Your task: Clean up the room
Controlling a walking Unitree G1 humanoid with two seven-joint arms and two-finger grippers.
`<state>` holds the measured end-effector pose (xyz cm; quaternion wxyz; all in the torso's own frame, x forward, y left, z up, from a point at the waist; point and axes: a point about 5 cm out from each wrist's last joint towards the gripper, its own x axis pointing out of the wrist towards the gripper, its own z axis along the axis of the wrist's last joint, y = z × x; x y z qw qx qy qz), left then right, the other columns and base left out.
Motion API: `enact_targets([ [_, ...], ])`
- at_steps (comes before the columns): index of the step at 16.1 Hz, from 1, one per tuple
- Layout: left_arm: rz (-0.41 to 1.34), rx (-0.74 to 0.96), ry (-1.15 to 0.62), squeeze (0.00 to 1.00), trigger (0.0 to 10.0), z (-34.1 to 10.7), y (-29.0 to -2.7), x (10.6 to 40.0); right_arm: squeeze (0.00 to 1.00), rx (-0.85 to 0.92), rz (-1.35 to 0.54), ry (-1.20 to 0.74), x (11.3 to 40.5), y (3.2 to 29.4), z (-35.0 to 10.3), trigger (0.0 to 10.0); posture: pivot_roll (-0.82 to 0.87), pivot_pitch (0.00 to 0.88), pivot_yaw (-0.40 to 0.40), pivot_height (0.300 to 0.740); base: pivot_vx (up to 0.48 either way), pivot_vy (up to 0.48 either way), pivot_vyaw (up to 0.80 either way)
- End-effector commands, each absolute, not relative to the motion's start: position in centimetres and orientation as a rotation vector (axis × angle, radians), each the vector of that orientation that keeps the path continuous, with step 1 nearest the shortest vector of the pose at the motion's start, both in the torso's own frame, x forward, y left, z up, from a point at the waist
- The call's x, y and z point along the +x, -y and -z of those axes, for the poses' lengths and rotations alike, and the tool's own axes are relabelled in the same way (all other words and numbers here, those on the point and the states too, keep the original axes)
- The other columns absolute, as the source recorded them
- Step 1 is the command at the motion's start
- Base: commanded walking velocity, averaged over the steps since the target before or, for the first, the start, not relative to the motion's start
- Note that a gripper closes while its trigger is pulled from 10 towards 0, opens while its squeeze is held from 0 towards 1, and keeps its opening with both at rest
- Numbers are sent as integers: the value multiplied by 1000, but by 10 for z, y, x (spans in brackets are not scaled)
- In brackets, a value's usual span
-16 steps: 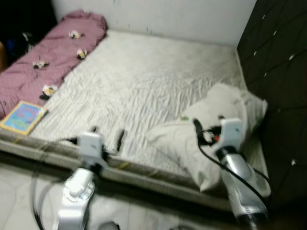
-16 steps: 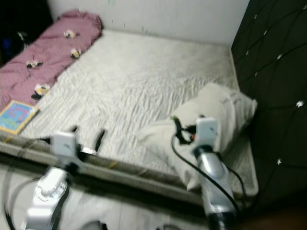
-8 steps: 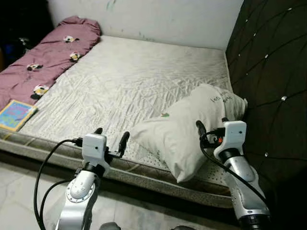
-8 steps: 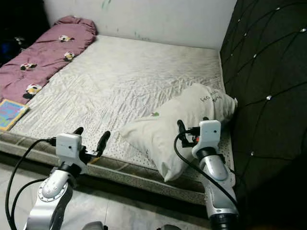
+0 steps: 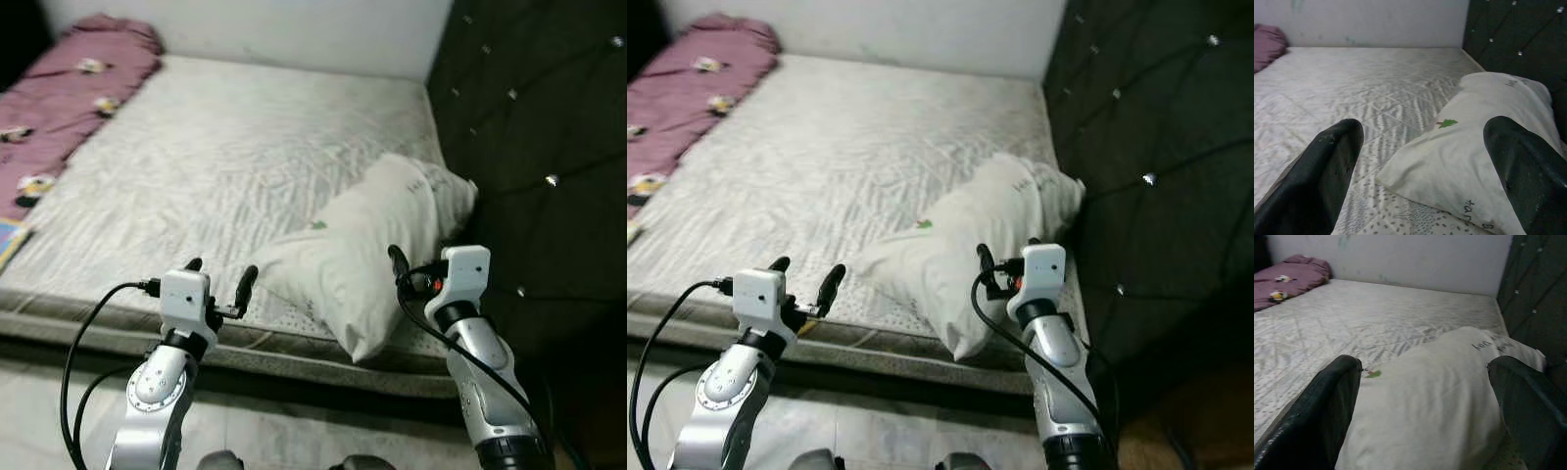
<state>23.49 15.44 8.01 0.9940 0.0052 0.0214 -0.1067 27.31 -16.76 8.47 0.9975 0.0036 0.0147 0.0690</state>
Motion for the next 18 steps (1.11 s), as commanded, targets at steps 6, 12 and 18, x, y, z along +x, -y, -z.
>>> enact_targets([
  [6, 247, 16, -27, 0, 10000, -83, -152, 234, 0, 2, -138, -14, 275, 168, -89, 10000, -22, 0, -30, 740, 207, 0, -107],
  [12, 250, 17, -27, 0, 10000, -83, -152, 234, 0, 1, -140, -13, 275, 167, -89, 10000, -21, 0, -30, 740, 342, 0, 0],
  [18, 245, 22, -39, 0, 10000, -81, -153, 235, 0, 3, -134, -16, 275, 168, -88, 10000, -23, 0, -26, 740, 277, 0, 0],
])
